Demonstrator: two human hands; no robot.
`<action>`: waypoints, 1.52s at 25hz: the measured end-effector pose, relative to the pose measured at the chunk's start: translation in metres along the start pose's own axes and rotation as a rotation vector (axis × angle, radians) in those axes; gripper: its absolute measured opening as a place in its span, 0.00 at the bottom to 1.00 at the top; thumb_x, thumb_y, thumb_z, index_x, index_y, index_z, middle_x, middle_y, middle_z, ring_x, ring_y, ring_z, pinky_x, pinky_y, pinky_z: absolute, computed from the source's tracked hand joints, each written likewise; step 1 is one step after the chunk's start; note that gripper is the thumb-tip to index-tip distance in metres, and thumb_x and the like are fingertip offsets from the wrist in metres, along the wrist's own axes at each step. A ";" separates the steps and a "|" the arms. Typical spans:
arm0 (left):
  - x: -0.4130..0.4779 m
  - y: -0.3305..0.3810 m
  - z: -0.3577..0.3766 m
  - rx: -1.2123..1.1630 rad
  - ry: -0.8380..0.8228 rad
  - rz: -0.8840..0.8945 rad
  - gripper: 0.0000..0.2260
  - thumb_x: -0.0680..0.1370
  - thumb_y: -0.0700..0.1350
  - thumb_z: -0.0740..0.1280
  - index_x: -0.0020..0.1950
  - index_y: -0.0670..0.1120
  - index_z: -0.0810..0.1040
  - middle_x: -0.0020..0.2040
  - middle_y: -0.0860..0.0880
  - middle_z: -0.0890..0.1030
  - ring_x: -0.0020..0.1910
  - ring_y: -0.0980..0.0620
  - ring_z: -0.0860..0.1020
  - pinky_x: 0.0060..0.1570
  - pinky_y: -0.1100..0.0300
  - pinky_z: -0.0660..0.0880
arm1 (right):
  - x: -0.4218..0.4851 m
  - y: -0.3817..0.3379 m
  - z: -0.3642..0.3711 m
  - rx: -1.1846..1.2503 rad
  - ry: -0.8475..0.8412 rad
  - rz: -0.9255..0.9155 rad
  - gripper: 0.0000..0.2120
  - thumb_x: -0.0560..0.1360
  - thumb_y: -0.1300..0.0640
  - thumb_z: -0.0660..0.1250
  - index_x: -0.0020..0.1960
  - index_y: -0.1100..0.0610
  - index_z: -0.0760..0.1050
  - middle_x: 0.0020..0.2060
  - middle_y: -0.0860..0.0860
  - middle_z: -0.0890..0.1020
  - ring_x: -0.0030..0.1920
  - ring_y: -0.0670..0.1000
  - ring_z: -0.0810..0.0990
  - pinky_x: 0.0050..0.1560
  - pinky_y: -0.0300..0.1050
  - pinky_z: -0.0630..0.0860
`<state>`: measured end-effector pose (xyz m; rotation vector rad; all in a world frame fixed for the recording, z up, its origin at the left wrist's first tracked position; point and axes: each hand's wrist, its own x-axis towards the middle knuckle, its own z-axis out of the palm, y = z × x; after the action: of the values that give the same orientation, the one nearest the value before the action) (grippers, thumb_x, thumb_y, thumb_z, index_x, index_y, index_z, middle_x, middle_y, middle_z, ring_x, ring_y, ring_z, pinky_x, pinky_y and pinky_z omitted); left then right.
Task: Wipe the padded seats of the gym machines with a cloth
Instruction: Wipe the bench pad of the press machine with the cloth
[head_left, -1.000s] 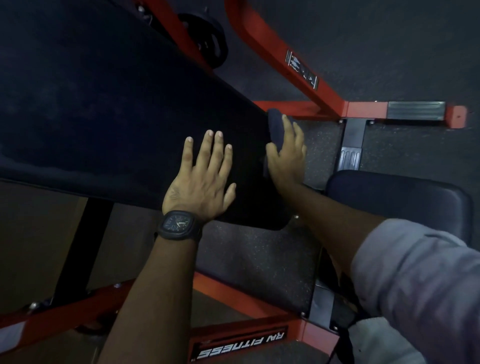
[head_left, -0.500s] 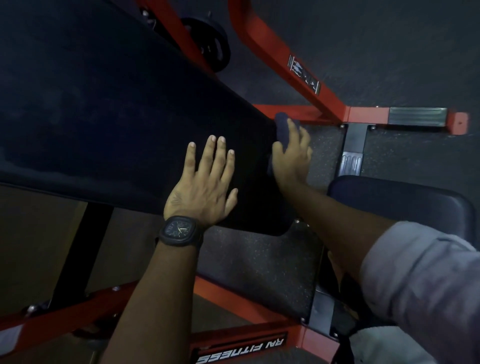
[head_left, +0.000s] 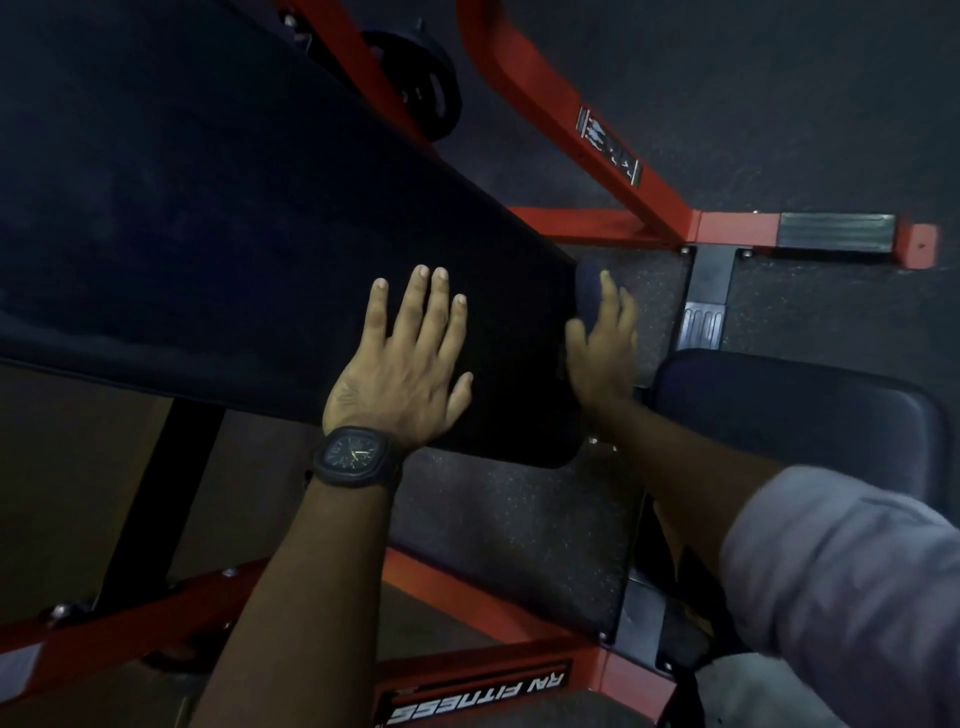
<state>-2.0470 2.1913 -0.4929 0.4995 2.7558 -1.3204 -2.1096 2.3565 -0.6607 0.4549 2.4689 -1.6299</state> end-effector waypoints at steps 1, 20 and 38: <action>0.000 0.000 -0.001 0.000 -0.002 0.003 0.35 0.82 0.62 0.43 0.82 0.40 0.50 0.82 0.35 0.51 0.81 0.36 0.49 0.76 0.34 0.46 | 0.022 -0.005 0.000 0.044 0.031 0.200 0.32 0.80 0.53 0.61 0.81 0.49 0.55 0.77 0.58 0.61 0.73 0.63 0.67 0.69 0.56 0.65; -0.001 0.001 -0.001 0.007 -0.011 0.007 0.35 0.82 0.62 0.44 0.82 0.41 0.51 0.82 0.35 0.52 0.81 0.37 0.51 0.76 0.34 0.48 | -0.067 0.009 0.008 0.054 -0.027 0.305 0.31 0.82 0.55 0.58 0.82 0.47 0.51 0.80 0.55 0.55 0.73 0.63 0.64 0.70 0.56 0.65; -0.001 -0.001 -0.006 -0.031 -0.037 0.018 0.33 0.83 0.59 0.43 0.82 0.40 0.51 0.82 0.35 0.51 0.81 0.36 0.49 0.76 0.34 0.46 | -0.146 -0.017 0.026 0.070 -0.054 -0.019 0.31 0.80 0.46 0.61 0.81 0.41 0.54 0.81 0.50 0.53 0.75 0.58 0.59 0.70 0.61 0.67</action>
<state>-2.0460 2.1950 -0.4887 0.4923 2.7309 -1.2684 -1.9789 2.3018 -0.6143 0.3913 2.3911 -1.7174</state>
